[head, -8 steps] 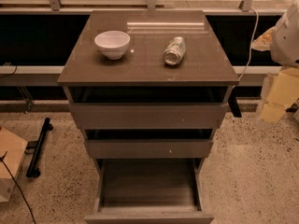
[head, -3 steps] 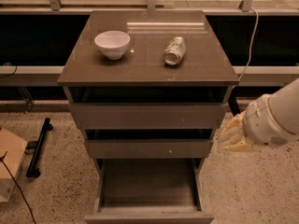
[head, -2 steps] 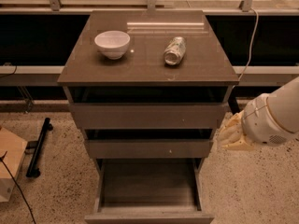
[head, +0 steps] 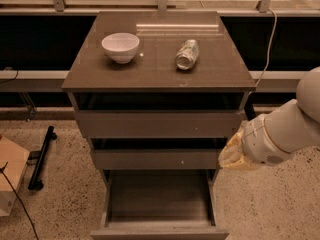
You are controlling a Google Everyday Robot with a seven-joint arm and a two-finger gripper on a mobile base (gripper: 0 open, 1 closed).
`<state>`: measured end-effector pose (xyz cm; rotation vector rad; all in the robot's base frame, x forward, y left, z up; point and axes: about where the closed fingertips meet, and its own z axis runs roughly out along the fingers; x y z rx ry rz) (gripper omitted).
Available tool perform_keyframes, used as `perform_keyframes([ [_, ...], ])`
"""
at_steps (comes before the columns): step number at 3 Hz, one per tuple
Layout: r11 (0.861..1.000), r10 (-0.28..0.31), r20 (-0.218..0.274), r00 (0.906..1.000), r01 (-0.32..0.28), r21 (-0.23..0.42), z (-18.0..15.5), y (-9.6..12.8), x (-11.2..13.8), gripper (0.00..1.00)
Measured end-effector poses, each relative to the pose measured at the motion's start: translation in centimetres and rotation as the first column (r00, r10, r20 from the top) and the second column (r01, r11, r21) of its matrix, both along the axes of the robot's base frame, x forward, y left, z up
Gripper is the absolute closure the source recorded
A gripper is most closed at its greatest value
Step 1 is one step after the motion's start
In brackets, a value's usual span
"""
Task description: Close bottom drawer
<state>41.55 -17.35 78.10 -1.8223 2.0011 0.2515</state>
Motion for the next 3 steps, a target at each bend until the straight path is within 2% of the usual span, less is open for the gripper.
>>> perform_keyframes([
  [2, 0.995, 0.067, -0.022, 0.9975, -0.065, 0.078, -10.5, 2.1, 0.6, 1.0],
  [3, 0.993, 0.062, -0.039, 0.9973, -0.058, 0.106, -15.7, 1.7, 1.8, 1.0],
])
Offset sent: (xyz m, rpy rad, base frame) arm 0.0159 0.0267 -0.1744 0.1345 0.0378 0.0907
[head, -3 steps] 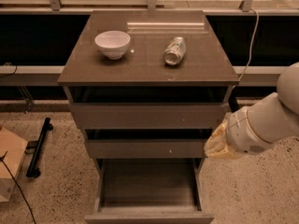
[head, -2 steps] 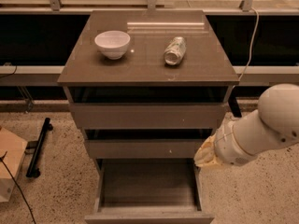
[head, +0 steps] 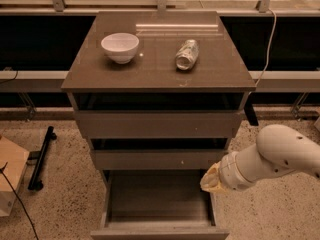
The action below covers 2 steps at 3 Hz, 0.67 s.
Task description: Close bottom drawer
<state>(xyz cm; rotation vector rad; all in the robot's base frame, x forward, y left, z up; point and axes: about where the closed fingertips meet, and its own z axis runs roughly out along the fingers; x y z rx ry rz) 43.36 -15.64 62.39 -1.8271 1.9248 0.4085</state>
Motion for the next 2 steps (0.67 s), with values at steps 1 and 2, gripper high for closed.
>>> perform_keyframes([
  [1, 1.0, -0.019, -0.038, 0.9991, 0.02, 0.023, -5.0, -0.8, 1.5, 1.0],
  [2, 0.999, -0.02, -0.06, 0.998, 0.022, 0.034, -6.3, -0.7, 1.2, 1.0],
])
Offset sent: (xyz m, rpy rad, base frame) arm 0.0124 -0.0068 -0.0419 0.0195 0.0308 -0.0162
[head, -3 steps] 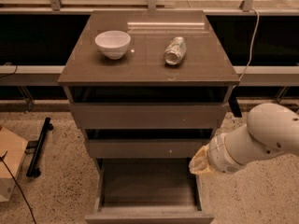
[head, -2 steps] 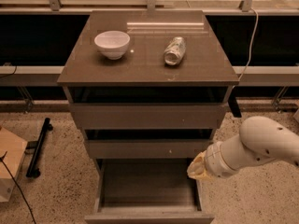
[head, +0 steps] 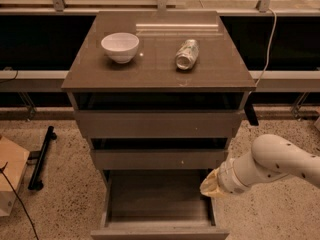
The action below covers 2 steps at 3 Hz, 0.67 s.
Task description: Close bottom drawer
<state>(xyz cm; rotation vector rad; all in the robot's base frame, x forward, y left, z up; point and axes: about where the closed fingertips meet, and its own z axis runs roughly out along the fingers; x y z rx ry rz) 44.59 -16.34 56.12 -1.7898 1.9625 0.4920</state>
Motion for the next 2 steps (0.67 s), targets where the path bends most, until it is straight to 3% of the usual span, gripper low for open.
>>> perform_keyframes([
  [2, 0.999, -0.034, -0.026, 0.9991, 0.034, 0.018, -2.1, 0.3, -0.7, 1.0],
])
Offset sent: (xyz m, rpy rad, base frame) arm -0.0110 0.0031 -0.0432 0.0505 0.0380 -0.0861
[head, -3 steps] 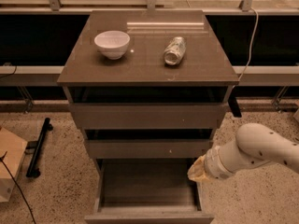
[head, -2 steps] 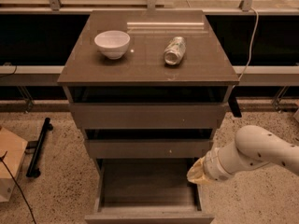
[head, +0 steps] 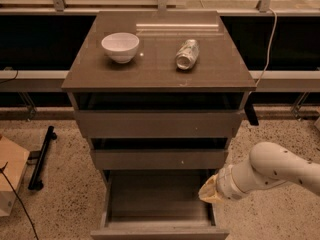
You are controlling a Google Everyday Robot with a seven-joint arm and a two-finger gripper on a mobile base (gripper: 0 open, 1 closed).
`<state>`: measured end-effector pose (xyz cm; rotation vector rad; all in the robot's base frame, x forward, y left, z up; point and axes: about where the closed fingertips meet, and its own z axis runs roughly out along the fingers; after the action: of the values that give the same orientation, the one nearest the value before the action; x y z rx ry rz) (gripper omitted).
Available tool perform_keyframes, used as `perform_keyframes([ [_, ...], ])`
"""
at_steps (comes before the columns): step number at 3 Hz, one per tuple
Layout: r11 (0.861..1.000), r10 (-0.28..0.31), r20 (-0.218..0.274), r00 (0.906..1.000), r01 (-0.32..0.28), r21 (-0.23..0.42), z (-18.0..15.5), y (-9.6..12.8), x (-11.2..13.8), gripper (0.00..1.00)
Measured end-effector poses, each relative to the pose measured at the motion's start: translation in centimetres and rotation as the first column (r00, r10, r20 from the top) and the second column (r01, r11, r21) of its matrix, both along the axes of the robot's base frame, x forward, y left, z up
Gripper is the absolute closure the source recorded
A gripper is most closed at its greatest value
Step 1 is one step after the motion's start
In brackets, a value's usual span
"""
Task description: Close bottom drawer
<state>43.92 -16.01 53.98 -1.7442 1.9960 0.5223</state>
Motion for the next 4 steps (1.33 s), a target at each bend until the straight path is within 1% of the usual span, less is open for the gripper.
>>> perform_keyframes([
  [1, 0.998, -0.026, -0.018, 0.9995, 0.026, 0.049, -2.6, 0.4, 0.0, 1.0],
  [2, 0.993, -0.049, -0.041, 0.998, 0.053, 0.107, -6.1, 0.7, -0.2, 1.0],
  [3, 0.988, -0.062, -0.078, 0.995, 0.072, 0.134, -9.9, 1.0, -0.7, 1.0],
  [4, 0.986, -0.079, -0.134, 0.9879, 0.097, 0.134, -13.7, 0.8, -1.8, 1.0],
])
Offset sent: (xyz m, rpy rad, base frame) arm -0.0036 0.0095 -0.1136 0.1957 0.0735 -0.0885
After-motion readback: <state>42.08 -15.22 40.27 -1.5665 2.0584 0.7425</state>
